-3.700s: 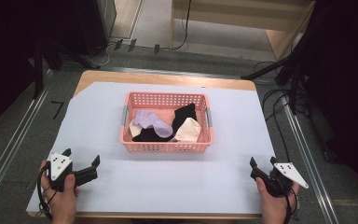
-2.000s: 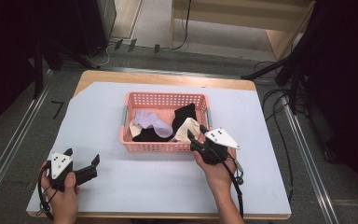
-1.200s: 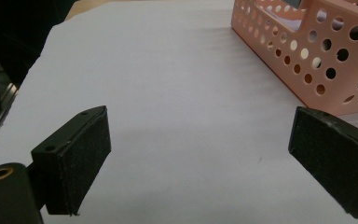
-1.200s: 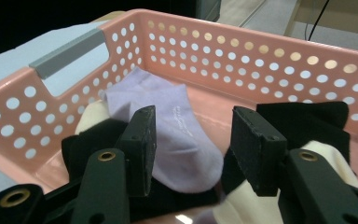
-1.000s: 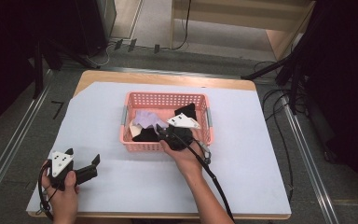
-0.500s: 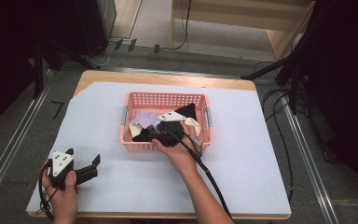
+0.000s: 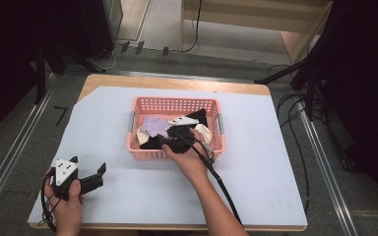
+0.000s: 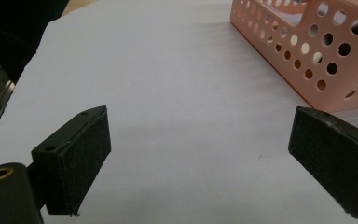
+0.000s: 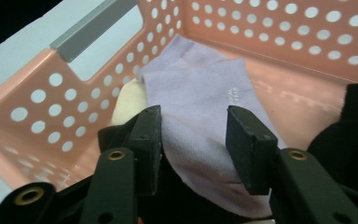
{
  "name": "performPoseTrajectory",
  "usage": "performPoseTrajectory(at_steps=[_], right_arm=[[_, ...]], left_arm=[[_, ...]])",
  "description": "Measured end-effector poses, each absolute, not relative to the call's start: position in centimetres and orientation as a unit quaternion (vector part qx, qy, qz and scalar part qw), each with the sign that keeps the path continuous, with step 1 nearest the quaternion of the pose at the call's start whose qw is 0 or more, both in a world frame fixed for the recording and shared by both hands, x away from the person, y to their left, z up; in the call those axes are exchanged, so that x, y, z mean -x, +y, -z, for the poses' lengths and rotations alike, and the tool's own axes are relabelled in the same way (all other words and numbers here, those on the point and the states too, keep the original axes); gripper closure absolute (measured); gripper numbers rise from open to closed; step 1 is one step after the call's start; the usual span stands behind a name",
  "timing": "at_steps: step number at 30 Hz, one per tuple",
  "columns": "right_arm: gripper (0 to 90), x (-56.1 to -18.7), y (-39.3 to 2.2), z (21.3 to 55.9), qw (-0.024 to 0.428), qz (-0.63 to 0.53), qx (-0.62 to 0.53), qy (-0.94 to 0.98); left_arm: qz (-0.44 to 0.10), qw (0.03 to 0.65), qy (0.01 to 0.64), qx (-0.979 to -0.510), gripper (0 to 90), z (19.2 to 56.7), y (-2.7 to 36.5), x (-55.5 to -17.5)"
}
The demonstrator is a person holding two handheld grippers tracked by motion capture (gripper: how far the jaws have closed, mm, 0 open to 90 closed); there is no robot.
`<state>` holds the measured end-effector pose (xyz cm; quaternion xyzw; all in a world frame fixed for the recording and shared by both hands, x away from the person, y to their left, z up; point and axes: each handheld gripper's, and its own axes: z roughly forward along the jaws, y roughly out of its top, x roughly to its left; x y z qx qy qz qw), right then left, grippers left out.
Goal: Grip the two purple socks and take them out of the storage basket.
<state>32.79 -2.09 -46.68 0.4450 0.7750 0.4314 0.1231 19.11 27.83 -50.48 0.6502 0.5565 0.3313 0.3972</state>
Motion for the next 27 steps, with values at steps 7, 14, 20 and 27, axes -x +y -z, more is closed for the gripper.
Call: performPoseTrajectory(at_steps=[7,14,20,27], right_arm=[[51.0,-33.1,-2.0,46.4,0.124,-0.424,-0.455,0.773],[55.4,-33.6,-2.3,46.1,0.128,-0.414,-0.480,0.763],[55.8,-33.9,-2.1,46.3,0.133,-0.408,-0.474,0.768],[73.0,-34.2,-1.8,46.7,0.157,-0.383,-0.478,0.775]], left_arm=[[-0.330,0.397,0.556,-0.651,6.6,50.5,27.8,-19.2],[-0.329,0.396,0.557,-0.652,6.6,50.5,27.8,-19.2],[-0.326,0.395,0.559,-0.652,6.6,50.5,27.8,-19.2],[-0.326,0.396,0.559,-0.652,6.6,50.5,27.8,-19.2]])
